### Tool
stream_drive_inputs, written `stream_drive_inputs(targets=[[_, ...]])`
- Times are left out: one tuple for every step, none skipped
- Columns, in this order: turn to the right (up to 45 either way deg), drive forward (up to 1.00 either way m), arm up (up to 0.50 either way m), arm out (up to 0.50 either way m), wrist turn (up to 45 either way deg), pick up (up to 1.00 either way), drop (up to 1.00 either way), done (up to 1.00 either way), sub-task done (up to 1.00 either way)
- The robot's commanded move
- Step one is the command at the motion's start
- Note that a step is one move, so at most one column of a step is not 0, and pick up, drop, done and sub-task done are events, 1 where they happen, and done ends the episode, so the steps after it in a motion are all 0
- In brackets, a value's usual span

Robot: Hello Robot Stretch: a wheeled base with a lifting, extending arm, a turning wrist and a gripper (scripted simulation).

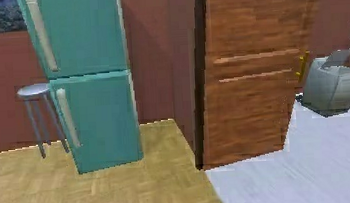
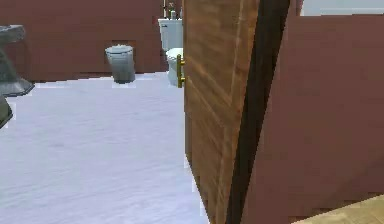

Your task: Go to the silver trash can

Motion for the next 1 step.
stream_drive_inputs(targets=[[42.0, 0.0, 0.0, 0.0, 0.0, 0.0, 0.0, 0.0, 0.0]])
